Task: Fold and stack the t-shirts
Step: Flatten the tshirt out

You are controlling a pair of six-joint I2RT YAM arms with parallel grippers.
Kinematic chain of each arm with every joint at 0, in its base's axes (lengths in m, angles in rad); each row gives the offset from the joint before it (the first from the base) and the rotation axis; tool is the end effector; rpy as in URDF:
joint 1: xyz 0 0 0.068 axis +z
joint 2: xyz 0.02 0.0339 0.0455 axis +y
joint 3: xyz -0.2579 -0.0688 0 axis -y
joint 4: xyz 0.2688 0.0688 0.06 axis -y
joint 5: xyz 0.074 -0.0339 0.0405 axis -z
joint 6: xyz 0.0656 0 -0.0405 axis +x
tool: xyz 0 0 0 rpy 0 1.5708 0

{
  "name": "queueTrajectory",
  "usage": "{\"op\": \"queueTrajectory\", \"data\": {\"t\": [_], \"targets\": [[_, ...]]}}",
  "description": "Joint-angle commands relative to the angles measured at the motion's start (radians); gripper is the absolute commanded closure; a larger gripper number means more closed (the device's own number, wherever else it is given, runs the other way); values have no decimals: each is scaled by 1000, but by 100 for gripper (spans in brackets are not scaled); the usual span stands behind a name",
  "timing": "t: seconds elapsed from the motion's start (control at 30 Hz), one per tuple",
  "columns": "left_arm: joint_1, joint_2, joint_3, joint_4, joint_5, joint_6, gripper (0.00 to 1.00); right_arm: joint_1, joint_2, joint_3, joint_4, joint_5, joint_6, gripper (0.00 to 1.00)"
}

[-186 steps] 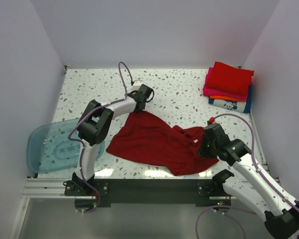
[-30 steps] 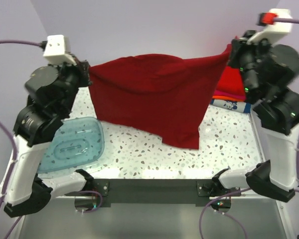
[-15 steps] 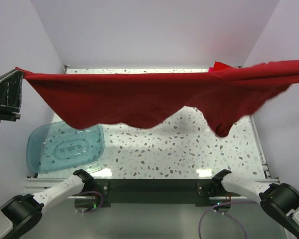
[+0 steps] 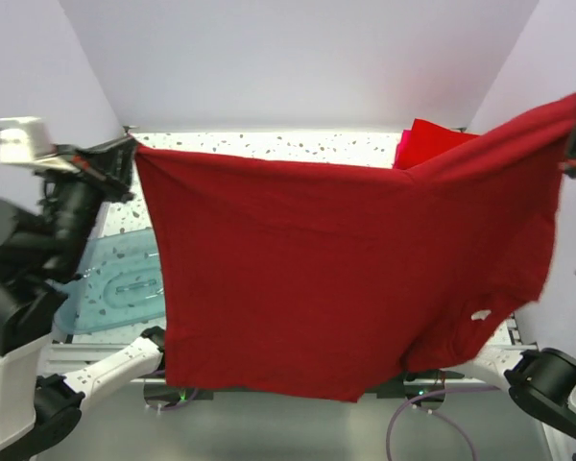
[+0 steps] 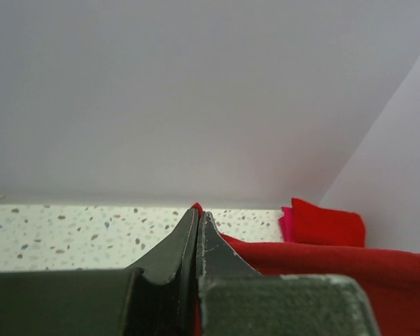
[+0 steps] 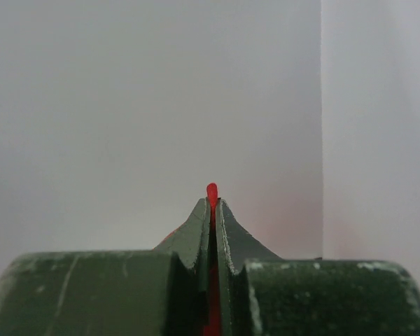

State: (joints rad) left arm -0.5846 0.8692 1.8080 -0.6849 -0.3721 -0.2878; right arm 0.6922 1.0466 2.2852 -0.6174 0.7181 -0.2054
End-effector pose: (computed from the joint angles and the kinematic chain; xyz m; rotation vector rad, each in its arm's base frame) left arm 0.0921 -0.0324 0.5968 -0.1218 1.3458 -0.4931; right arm 0.0446 -0.0191 0.6823 0.2022 1.0991 0.0944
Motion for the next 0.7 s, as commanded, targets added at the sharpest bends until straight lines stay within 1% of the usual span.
{"op": "queueTrajectory", "data": {"t": [0.0, 0.03, 0.07, 0.1, 0.13, 0.17, 0.2, 0.23, 0.27, 0.3, 0.33, 0.37, 0.4, 0.43, 0.47, 0.5, 0.53, 0.57, 0.6, 0.63, 0.67], "targets": [[3, 13, -181, 158, -123, 56, 100, 6, 38, -140, 140, 64, -91, 100], [3, 17, -228, 191, -139, 62, 100, 6, 49, -233, 206, 67, -100, 100], [3, 39, -277, 256, -155, 71, 100, 6, 61, -278, 240, 76, -117, 100], [3, 57, -362, 287, -210, 96, 100, 6, 75, -358, 275, 86, -126, 100], [5, 80, -404, 324, -243, 110, 100, 4, 91, -390, 341, 89, -132, 100], [11, 143, -462, 391, -264, 133, 100, -19, 142, -420, 361, 60, -121, 100], [46, 227, -476, 441, -268, 139, 100, -114, 215, -455, 361, -69, -17, 100], [74, 228, -487, 441, -252, 139, 100, -191, 216, -457, 331, -71, -15, 100], [110, 320, -493, 488, -226, 142, 100, -259, 309, -455, 309, -217, 127, 100], [188, 371, -487, 513, -190, 131, 100, -307, 370, -455, 314, -256, 162, 100], [230, 425, -478, 544, -174, 131, 100, -354, 430, -438, 330, -281, 179, 100], [267, 539, -458, 561, -159, 121, 99, -367, 569, -408, 329, -307, 198, 100], [293, 600, -396, 570, -156, 118, 90, -379, 639, -312, 324, -374, 198, 100], [325, 663, -353, 571, -156, 124, 76, -397, 709, -244, 289, -390, 228, 100], [336, 773, -260, 549, -156, 128, 44, -408, 796, -160, 251, -420, 265, 93], [341, 819, -218, 539, -159, 133, 29, -422, 949, 49, 198, -484, 293, 49], [341, 856, -181, 530, -154, 137, 13, -445, 1042, 166, 68, -512, 317, 28], [341, 908, -149, 504, -153, 141, 0, -454, 1106, 271, 3, -526, 364, 2], [341, 921, -110, 495, -149, 131, 0, -459, 1177, 345, -43, -535, 382, 2], [339, 926, -104, 489, -146, 128, 0, -461, 1172, 359, -67, -558, 391, 1], [339, 912, -117, 490, -142, 119, 0, -461, 1146, 300, -42, -574, 399, 1]]}}
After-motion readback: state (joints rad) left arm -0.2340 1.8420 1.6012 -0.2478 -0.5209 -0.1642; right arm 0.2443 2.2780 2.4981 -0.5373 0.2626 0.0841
